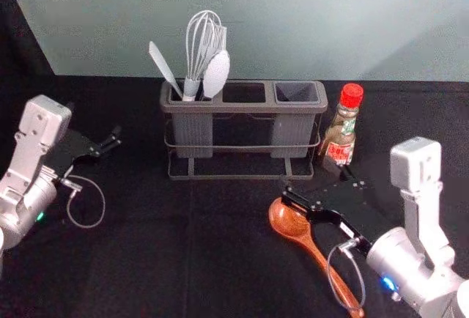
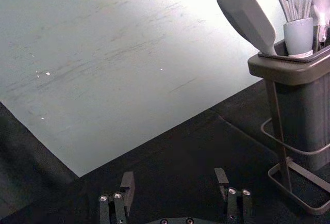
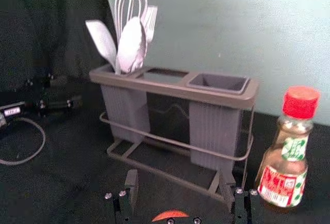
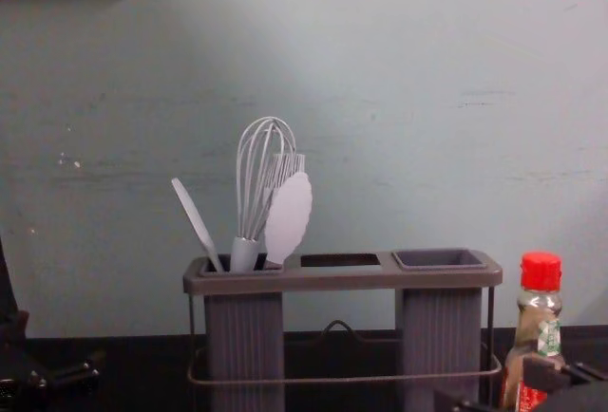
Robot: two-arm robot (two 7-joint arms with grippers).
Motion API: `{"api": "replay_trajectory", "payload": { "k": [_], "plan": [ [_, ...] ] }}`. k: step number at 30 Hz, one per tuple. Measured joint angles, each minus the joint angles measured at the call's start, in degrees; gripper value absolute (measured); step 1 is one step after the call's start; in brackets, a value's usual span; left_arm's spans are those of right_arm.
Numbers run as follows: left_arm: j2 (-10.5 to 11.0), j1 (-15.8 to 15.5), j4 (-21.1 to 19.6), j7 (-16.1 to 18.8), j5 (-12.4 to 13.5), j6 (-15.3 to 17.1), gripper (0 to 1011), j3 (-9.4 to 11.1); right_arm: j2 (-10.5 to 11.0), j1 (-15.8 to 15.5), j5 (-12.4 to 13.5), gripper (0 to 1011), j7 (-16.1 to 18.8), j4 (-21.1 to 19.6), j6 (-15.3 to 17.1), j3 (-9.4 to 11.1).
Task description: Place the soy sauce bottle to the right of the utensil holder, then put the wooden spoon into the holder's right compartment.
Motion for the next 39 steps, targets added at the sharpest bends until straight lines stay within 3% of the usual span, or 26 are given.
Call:
{"api": "replay_trajectory", "payload": {
  "k": [2,7,11,20,27,39],
  "plan": [
    [0.00,0.00,0.00,0.00,0.00,0.00,1011,0.00,0.21,0.22,0.03,1003,-0.05,-0.82,2.60,-0.20],
    [0.00,0.00,0.00,0.00,0.00,0.00,1011,0.00,1.11,2.09,-0.34,1003,-1.21,-4.53,15.67,-1.48],
    [0.00,0.00,0.00,0.00,0.00,0.00,1011,0.00,1.32,3.68,-2.01,1003,-2.20,-6.66,23.61,-2.76],
    [0.00,0.00,0.00,0.00,0.00,0.00,1010,0.00,0.32,8.06,-6.02,1003,-3.84,-8.61,38.12,-5.30],
    [0.00,0.00,0.00,0.00,0.00,0.00,1011,0.00,-0.88,11.16,-6.45,1003,-2.81,-6.55,44.34,-5.72],
    [0.00,0.00,0.00,0.00,0.00,0.00,1011,0.00,-2.08,13.53,-7.68,1003,-0.60,-2.44,47.60,-6.58]
  ]
}}
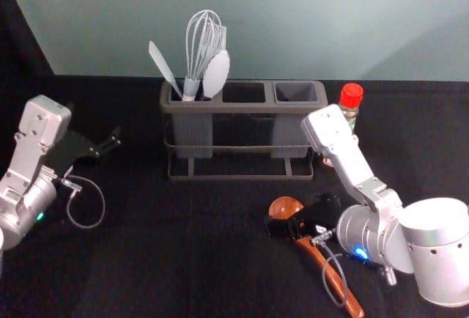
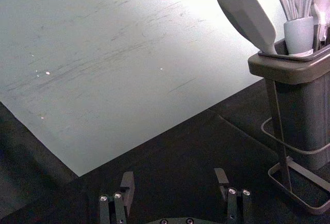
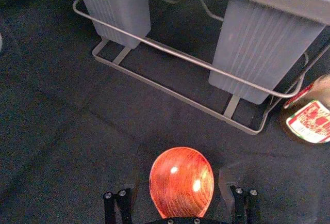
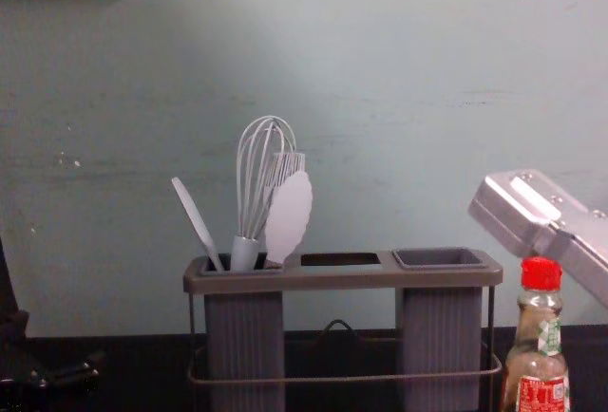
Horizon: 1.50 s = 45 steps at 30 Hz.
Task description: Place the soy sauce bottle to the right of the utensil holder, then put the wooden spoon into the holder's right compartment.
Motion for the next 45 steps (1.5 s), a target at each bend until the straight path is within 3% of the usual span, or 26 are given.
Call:
{"api": "replay_trajectory", "payload": {
  "k": [23,45],
  "plan": [
    [0.00,0.00,0.00,0.00,0.00,0.00,1011,0.00,-1.23,4.16,-3.15,1003,3.02,3.57,5.43,-1.06],
    [0.00,0.00,0.00,0.00,0.00,0.00,1011,0.00,-2.72,6.03,-5.75,1003,5.26,6.90,5.88,-1.26]
  ]
}}
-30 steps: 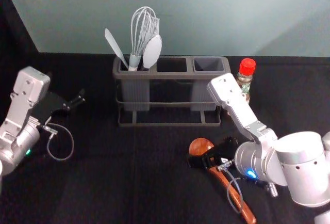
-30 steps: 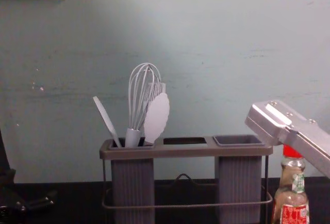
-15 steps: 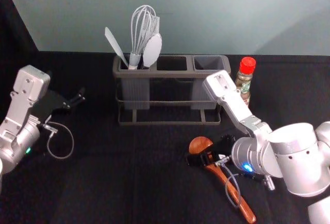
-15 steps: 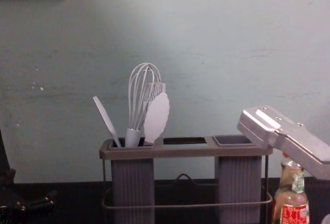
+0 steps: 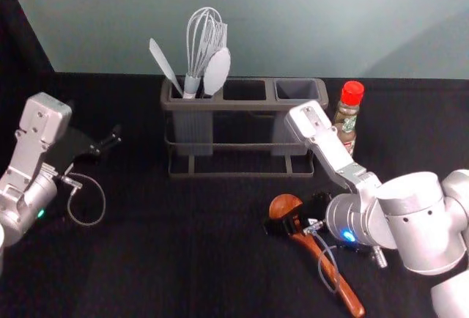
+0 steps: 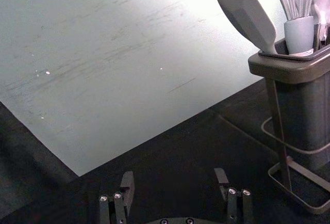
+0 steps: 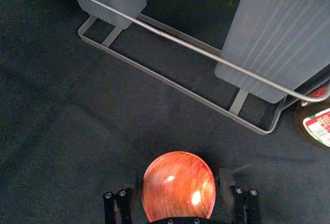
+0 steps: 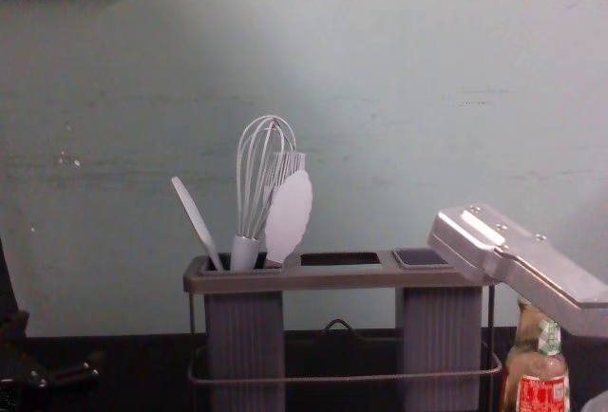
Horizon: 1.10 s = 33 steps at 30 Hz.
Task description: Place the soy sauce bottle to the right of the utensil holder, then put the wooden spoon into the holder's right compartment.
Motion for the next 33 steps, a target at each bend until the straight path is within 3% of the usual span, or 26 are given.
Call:
{"api": "replay_trajectory", "payload": {
  "k": [29,33],
  "plan": [
    [0.00,0.00,0.00,0.00,0.00,0.00,1011,0.00,-1.53,0.70,-3.22,1002,2.32,2.20,-0.39,0.38],
    [0.00,0.00,0.00,0.00,0.00,0.00,1011,0.00,-1.74,0.54,-3.69,929,2.63,2.22,-0.50,0.68]
  ]
}}
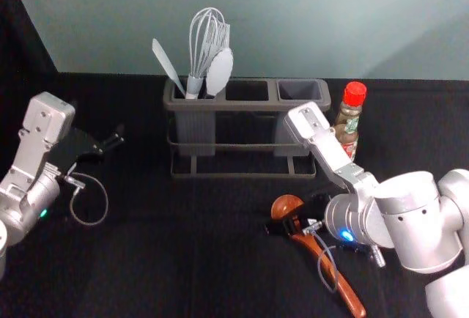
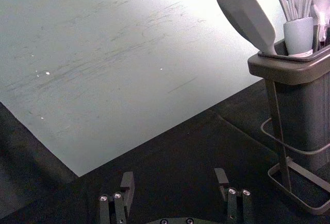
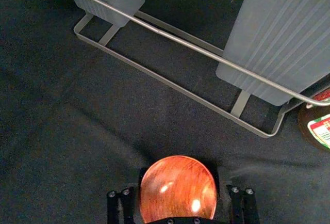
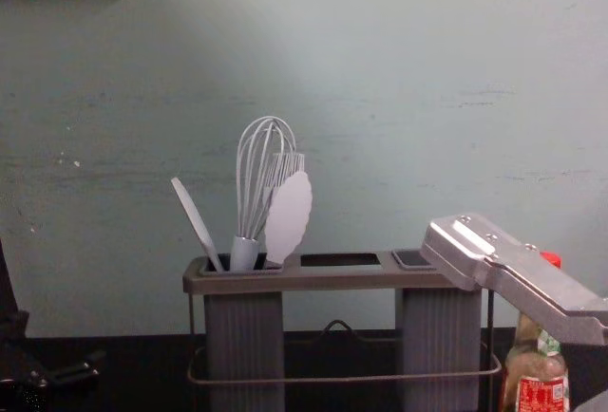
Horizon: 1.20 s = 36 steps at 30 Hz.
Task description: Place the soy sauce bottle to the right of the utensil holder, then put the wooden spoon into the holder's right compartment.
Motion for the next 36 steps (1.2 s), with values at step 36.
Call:
{"api": "replay_trajectory", "payload": {
  "k": [36],
  "plan": [
    [0.00,0.00,0.00,0.00,0.00,0.00,1011,0.00,0.53,-10.98,-1.67,840,2.32,-15.82,-11.27,6.69]
  ]
}}
